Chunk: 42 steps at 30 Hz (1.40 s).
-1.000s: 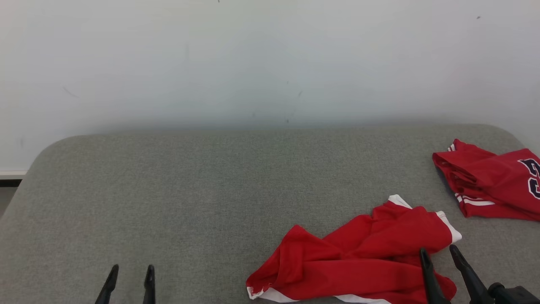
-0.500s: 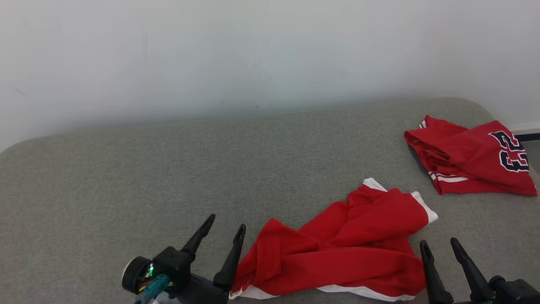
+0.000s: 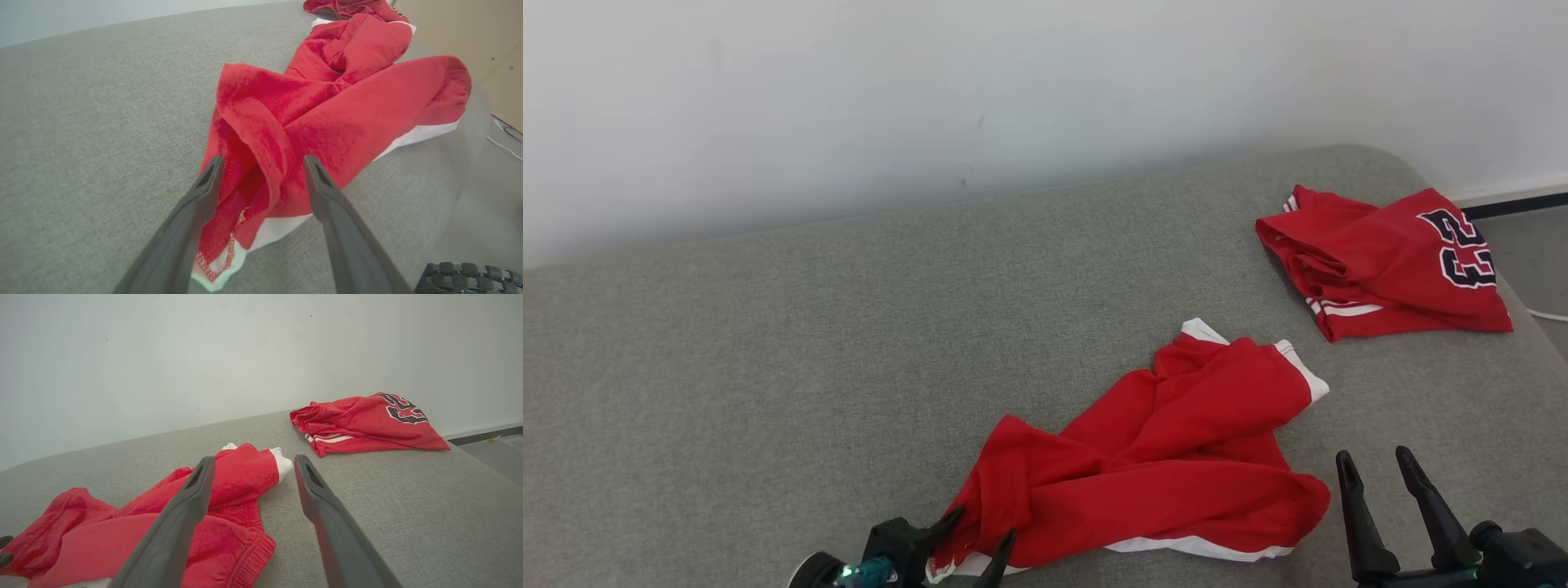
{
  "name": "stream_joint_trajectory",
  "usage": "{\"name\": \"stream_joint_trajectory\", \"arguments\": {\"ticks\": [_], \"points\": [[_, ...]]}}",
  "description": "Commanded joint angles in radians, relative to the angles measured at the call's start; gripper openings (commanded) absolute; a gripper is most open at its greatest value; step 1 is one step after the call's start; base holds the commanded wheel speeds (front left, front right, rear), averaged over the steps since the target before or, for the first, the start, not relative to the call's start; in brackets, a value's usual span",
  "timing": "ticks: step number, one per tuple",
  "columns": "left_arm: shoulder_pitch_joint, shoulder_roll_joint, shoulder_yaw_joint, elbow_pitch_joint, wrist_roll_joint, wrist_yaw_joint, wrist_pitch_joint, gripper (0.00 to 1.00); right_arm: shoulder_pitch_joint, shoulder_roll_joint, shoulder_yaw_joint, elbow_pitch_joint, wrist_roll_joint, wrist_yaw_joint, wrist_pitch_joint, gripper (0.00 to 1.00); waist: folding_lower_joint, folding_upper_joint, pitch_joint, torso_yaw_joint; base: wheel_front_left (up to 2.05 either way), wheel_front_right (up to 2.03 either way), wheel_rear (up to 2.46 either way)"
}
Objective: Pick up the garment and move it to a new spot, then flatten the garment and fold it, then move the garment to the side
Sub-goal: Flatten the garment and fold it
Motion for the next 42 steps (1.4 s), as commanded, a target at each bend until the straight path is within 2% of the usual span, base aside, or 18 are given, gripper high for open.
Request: {"name": "stream_joint_trajectory", "arguments": {"ticks": [1, 3, 4, 6, 7, 12, 16, 20, 24, 28, 29, 30, 31, 36, 42], "points": [[-0.011, 0.006, -0.013, 0.011, -0.010, 0.002, 0.004, 1.00, -0.005, 0.004, -0.001, -0.001, 0.000, -0.003, -0.004, 1.00, -0.0002, -0.0001, 0.013, -0.016, 0.00, 0.00, 0.00], [-0.014, 0.008, -0.033, 0.029, -0.030, 0.002, 0.009, 1.00, -0.012, 0.003, 0.000, -0.003, 0.001, -0.003, -0.004, 1.00, -0.0002, -0.0001, 0.021, -0.025, 0.00, 0.00, 0.00], [-0.019, 0.007, -0.041, 0.038, -0.042, 0.002, 0.011, 0.85, -0.014, 0.002, -0.001, -0.003, 0.002, -0.003, -0.004, 1.00, -0.0002, -0.0001, 0.023, -0.029, 0.00, 0.00, 0.00], [-0.031, 0.008, -0.053, 0.060, -0.050, 0.002, 0.003, 0.16, -0.015, 0.004, -0.005, -0.003, 0.000, -0.003, -0.004, 1.00, -0.0002, -0.0001, 0.029, -0.035, 0.00, 0.00, 0.00], [-0.038, 0.009, -0.055, 0.070, -0.056, 0.002, -0.005, 0.00, -0.014, 0.004, -0.007, -0.003, -0.001, -0.003, -0.004, 1.00, -0.0002, -0.0001, 0.031, -0.037, 0.00, 0.00, 0.00], [-0.092, 0.013, -0.029, 0.098, -0.109, 0.002, -0.059, 0.00, 0.000, 0.003, -0.030, -0.006, -0.001, -0.003, -0.004, 1.00, -0.0002, -0.0001, 0.035, -0.024, 0.00, 0.00, 0.00], [-0.139, 0.066, -0.007, 0.111, -0.136, 0.002, -0.082, 0.00, 0.003, 0.001, -0.025, 0.004, -0.008, -0.003, -0.004, 1.00, -0.0002, -0.0001, 0.026, 0.000, 0.00, 0.00, 0.00], [-0.155, 0.096, 0.019, 0.128, -0.173, 0.002, -0.095, 0.00, -0.012, 0.003, -0.016, 0.015, -0.012, -0.003, -0.004, 1.00, -0.0002, -0.0001, 0.018, 0.012, 0.00, 0.00, 0.00], [-0.140, 0.158, 0.057, 0.192, -0.200, 0.002, -0.117, 0.00, -0.026, 0.000, -0.001, 0.039, -0.011, -0.003, -0.004, 1.00, -0.0002, -0.0001, 0.009, 0.018, 0.00, 0.00, 0.00], [-0.123, 0.166, 0.075, 0.224, -0.212, 0.002, -0.131, 0.00, -0.035, -0.005, 0.005, 0.051, -0.005, -0.003, -0.004, 1.00, -0.0002, -0.0001, 0.005, 0.022, 0.00, 0.00, 0.00], [-0.117, 0.160, 0.077, 0.225, -0.213, 0.002, -0.133, 0.18, -0.033, -0.005, 0.005, 0.053, -0.003, -0.003, -0.004, 1.00, -0.0002, -0.0001, 0.003, 0.025, 0.00, 0.00, 0.00], [-0.113, 0.157, 0.076, 0.222, -0.204, 0.002, -0.135, 0.69, -0.030, -0.005, 0.007, 0.055, -0.002, -0.003, -0.004, 1.00, -0.0002, -0.0001, 0.000, 0.030, 0.00, 0.00, 0.00], [-0.112, 0.154, 0.078, 0.218, -0.194, 0.002, -0.135, 1.00, -0.027, -0.006, 0.008, 0.057, -0.003, -0.003, -0.004, 1.00, -0.0002, -0.0001, -0.004, 0.034, 0.00, 0.00, 0.00], [-0.072, 0.124, 0.170, 0.126, -0.159, 0.009, -0.137, 1.00, -0.015, -0.008, 0.000, 0.055, -0.001, -0.003, -0.004, 1.00, -0.0002, -0.0001, -0.028, 0.066, 0.00, 0.00, 0.00], [0.040, 0.090, 0.346, -0.055, -0.072, 0.037, -0.137, 1.00, -0.003, -0.007, -0.012, 0.040, 0.002, -0.003, -0.005, 1.00, -0.0002, -0.0001, -0.064, 0.107, 0.00, 0.00, 0.00]]}}
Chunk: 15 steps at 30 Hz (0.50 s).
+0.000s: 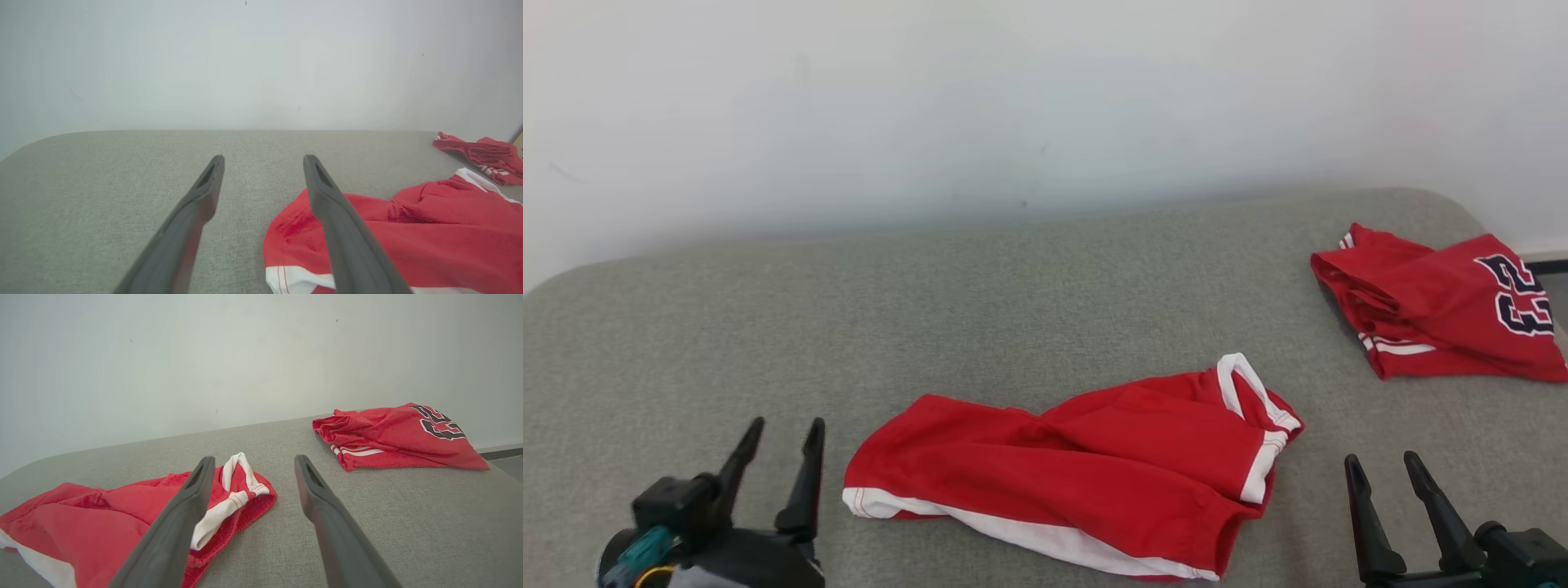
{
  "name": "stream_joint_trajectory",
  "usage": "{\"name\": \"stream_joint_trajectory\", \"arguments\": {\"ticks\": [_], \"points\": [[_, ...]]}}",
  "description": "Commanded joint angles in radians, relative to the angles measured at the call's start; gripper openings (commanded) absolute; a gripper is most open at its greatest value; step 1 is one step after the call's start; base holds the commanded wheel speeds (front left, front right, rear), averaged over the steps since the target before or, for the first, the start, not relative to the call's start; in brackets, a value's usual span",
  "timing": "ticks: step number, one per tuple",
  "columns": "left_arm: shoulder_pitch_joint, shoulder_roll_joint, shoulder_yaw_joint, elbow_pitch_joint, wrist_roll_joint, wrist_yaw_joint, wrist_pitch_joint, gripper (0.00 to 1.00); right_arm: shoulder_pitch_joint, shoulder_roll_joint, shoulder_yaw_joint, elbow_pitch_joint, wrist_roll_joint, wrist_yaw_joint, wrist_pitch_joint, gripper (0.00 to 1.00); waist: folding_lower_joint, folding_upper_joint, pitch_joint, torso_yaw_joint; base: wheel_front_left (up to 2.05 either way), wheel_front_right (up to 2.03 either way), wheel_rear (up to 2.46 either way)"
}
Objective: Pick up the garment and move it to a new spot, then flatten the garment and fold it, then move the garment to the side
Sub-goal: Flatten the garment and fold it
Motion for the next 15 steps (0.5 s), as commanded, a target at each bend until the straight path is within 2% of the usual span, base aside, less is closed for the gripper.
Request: {"name": "stream_joint_trajectory", "arguments": {"ticks": [1, 6, 9, 15], "points": [[0.043, -0.011, 0.045, -0.045, 0.030, 0.011, -0.003, 1.00, 0.012, -0.001, 0.000, -0.008, 0.003, -0.003, -0.004, 1.00, 0.0000, -0.0001, -0.024, 0.026, 0.00, 0.00, 0.00], [0.153, -0.049, 0.189, -0.193, 0.137, 0.026, -0.003, 1.00, 0.015, 0.005, 0.012, -0.025, -0.005, -0.003, -0.004, 1.00, 0.0000, -0.0001, -0.037, 0.045, 0.00, 0.00, 0.00], [0.230, -0.082, 0.262, -0.262, 0.182, 0.019, -0.003, 1.00, 0.018, 0.010, 0.007, -0.033, -0.004, -0.003, -0.004, 1.00, 0.0000, -0.0001, -0.042, 0.052, 0.00, 0.00, 0.00], [0.346, -0.123, 0.320, -0.341, 0.264, 0.007, -0.003, 1.00, 0.040, 0.010, 0.004, -0.036, -0.006, -0.003, -0.004, 1.00, 0.0000, -0.0001, -0.053, 0.067, 0.00, 0.00, 0.00]]}}
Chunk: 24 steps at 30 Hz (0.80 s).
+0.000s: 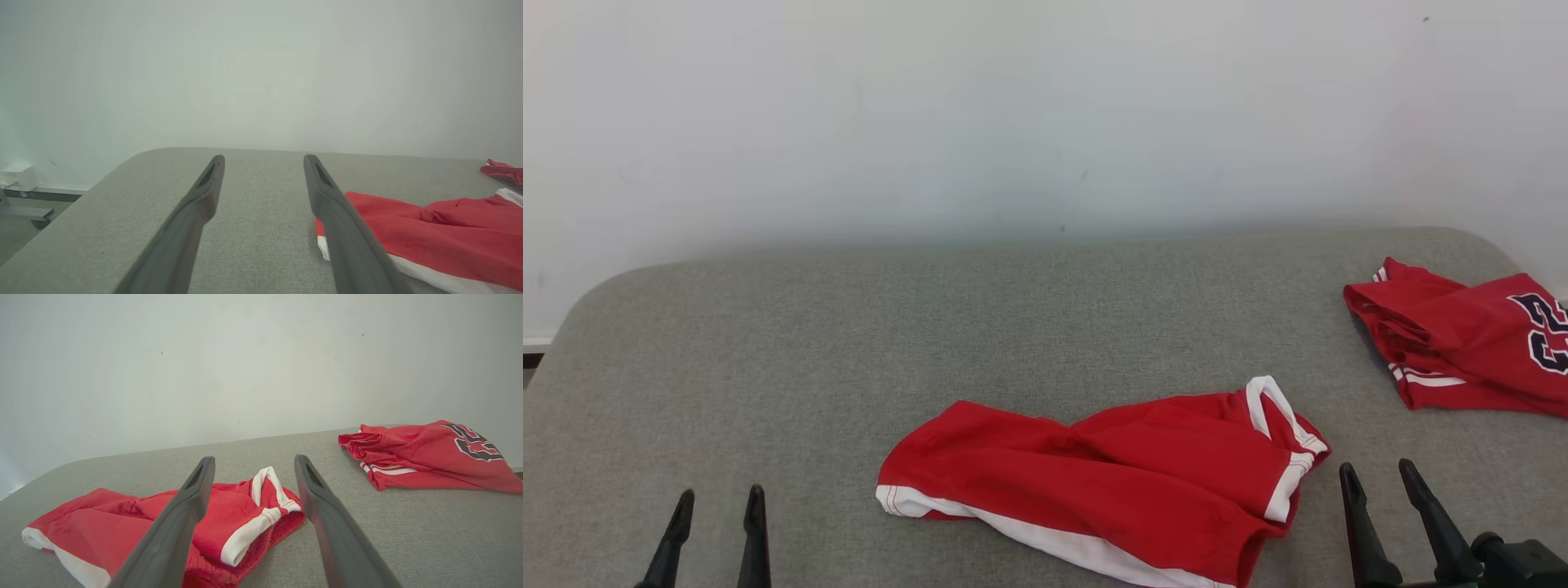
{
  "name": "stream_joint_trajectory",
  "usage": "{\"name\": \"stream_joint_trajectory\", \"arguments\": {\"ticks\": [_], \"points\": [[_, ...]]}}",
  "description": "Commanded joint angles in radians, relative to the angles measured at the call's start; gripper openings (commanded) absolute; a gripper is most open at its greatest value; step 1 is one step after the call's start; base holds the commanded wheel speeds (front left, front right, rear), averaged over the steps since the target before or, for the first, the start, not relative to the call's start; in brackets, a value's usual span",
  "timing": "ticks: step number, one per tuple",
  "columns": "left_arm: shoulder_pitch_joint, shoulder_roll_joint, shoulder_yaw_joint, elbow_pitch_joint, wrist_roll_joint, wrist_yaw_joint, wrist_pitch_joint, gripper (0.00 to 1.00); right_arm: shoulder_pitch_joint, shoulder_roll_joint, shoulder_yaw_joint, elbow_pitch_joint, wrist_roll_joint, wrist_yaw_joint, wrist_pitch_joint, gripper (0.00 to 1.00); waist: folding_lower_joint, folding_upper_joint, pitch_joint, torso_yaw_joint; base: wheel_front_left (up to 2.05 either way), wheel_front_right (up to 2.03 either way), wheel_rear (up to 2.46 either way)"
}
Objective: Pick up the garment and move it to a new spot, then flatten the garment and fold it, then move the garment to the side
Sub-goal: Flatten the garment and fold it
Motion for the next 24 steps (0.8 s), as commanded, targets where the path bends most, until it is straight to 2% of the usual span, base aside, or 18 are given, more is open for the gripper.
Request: {"name": "stream_joint_trajectory", "arguments": {"ticks": [1, 16, 20, 22, 24], "points": [[0.033, -0.007, 0.008, -0.014, 0.023, -0.007, -0.003, 1.00, 0.015, 0.003, -0.001, -0.002, -0.005, -0.003, -0.004, 1.00, 0.0001, 0.0000, -0.005, 0.005, 0.00, 0.00, 0.00], [0.088, -0.040, 0.036, -0.045, 0.091, -0.025, -0.003, 1.00, 0.037, -0.002, 0.013, -0.001, -0.004, -0.003, -0.004, 1.00, 0.0001, 0.0000, -0.016, 0.014, 0.00, 0.00, 0.00], [0.059, -0.018, 0.023, -0.013, 0.069, -0.034, -0.003, 1.00, 0.023, -0.033, 0.058, 0.011, -0.003, -0.003, -0.004, 1.00, 0.0001, 0.0000, -0.011, 0.012, 0.00, 0.00, 0.00], [0.037, -0.005, 0.007, 0.012, 0.033, -0.039, -0.002, 1.00, 0.014, -0.060, 0.108, 0.024, 0.000, -0.003, -0.004, 1.00, 0.0001, 0.0000, -0.005, 0.011, 0.00, 0.00, 0.00], [0.007, 0.033, -0.028, 0.034, 0.010, -0.043, 0.016, 1.00, 0.008, -0.094, 0.177, 0.045, 0.006, -0.003, -0.004, 1.00, 0.0001, 0.0000, 0.003, 0.008, 0.00, 0.00, 0.00]]}}
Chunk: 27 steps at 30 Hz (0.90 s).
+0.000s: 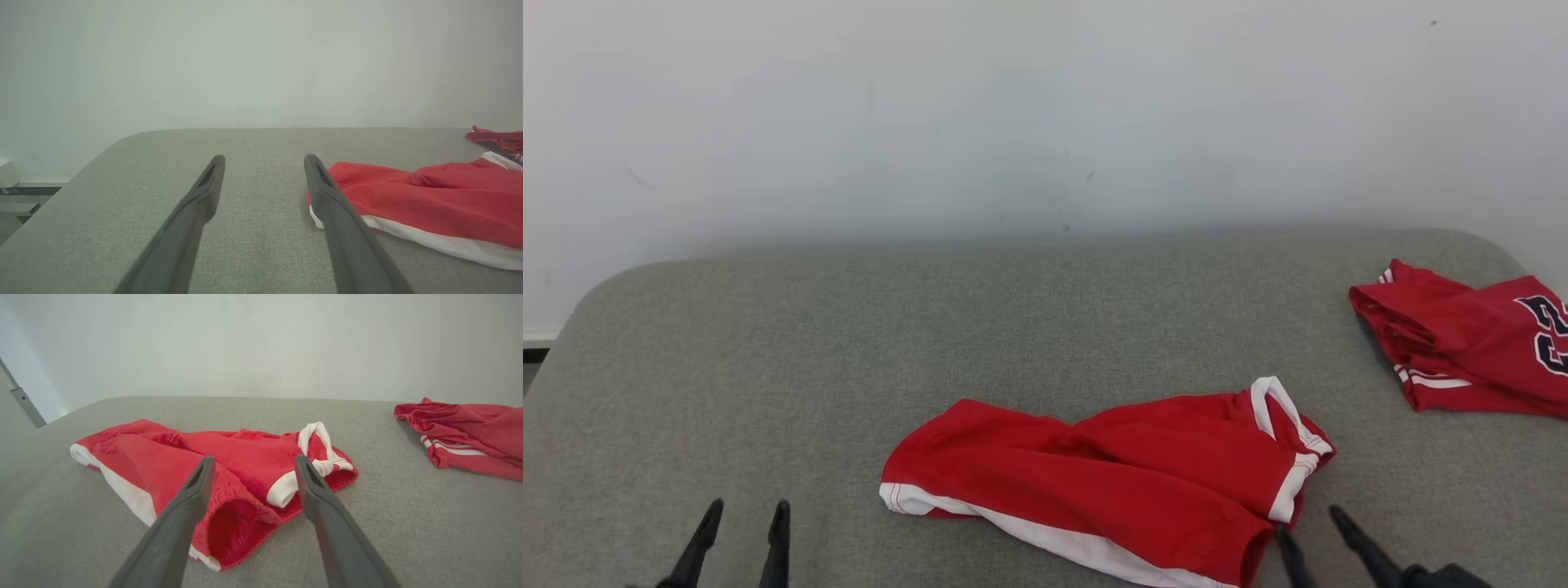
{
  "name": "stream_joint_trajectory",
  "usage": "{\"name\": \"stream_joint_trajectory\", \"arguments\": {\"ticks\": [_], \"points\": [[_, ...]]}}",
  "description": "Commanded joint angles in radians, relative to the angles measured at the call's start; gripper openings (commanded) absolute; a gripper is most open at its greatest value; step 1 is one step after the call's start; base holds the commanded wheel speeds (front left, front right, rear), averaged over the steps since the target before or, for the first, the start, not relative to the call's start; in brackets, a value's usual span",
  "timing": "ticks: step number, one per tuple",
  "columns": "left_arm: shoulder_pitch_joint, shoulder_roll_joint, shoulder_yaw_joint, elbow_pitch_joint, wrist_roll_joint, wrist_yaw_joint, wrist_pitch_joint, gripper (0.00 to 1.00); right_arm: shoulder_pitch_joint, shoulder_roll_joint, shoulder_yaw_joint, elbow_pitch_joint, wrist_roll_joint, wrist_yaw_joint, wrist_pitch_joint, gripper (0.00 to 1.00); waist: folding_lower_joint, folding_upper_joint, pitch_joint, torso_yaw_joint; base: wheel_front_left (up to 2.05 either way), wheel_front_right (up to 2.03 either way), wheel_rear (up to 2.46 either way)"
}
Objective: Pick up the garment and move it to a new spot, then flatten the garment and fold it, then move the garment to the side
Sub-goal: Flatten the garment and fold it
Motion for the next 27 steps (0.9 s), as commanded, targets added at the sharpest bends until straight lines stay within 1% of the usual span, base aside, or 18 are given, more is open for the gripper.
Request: {"name": "stream_joint_trajectory", "arguments": {"ticks": [1, 2, 4, 8, 12, 15, 19, 22, 23, 27], "points": [[-0.041, 0.039, -0.034, 0.012, -0.027, -0.005, 0.014, 1.00, -0.014, -0.030, 0.048, 0.014, 0.004, -0.003, -0.004, 1.00, 0.0000, 0.0000, 0.012, -0.004, 0.00, 0.00, 0.00], [-0.057, 0.057, -0.066, 0.020, -0.054, -0.005, 0.029, 1.00, -0.021, -0.042, 0.070, 0.026, 0.011, -0.003, -0.004, 1.00, 0.0000, 0.0000, 0.016, -0.006, 0.00, 0.00, 0.00], [-0.094, 0.111, -0.120, 0.034, -0.115, -0.005, 0.051, 1.00, -0.038, -0.065, 0.117, 0.043, 0.022, -0.003, -0.004, 1.00, 0.0000, 0.0000, 0.029, -0.012, 0.00, 0.00, 0.00], [-0.159, 0.207, -0.248, 0.071, -0.217, -0.004, 0.083, 1.00, -0.074, -0.092, 0.219, 0.078, 0.044, -0.003, -0.004, 1.00, 0.0000, 0.0000, 0.057, -0.028, 0.00, 0.00, 0.00], [-0.222, 0.279, -0.390, 0.133, -0.267, -0.004, 0.077, 1.00, -0.128, -0.115, 0.358, 0.125, 0.057, -0.003, -0.004, 1.00, 0.0000, 0.0000, 0.087, -0.041, 0.00, 0.00, 0.00], [-0.267, 0.306, -0.492, 0.185, -0.295, -0.004, 0.060, 1.00, -0.183, -0.116, 0.422, 0.157, 0.072, -0.003, -0.004, 1.00, 0.0000, 0.0000, 0.111, -0.055, 0.00, 0.00, 0.00], [-0.321, 0.305, -0.601, 0.256, -0.345, -0.004, 0.028, 1.00, -0.247, -0.111, 0.466, 0.197, 0.083, -0.003, -0.004, 1.00, 0.0000, 0.0000, 0.129, -0.063, 0.00, 0.00, 0.00], [-0.364, 0.294, -0.659, 0.321, -0.365, -0.004, 0.008, 1.00, -0.277, -0.116, 0.492, 0.220, 0.091, -0.003, -0.004, 1.00, 0.0000, 0.0000, 0.140, -0.061, 0.00, 0.00, 0.00], [-0.364, 0.294, -0.659, 0.321, -0.365, -0.004, 0.008, 1.00, -0.277, -0.116, 0.492, 0.220, 0.091, -0.003, -0.004, 1.00, 0.0000, 0.0000, 0.140, -0.061, 0.00, 0.00, 0.00], [-0.428, 0.276, -0.714, 0.393, -0.403, -0.005, -0.008, 1.00, -0.297, -0.125, 0.509, 0.233, 0.104, -0.003, -0.004, 1.00, 0.0000, 0.0000, 0.150, -0.056, 0.00, 0.00, 0.00]]}}
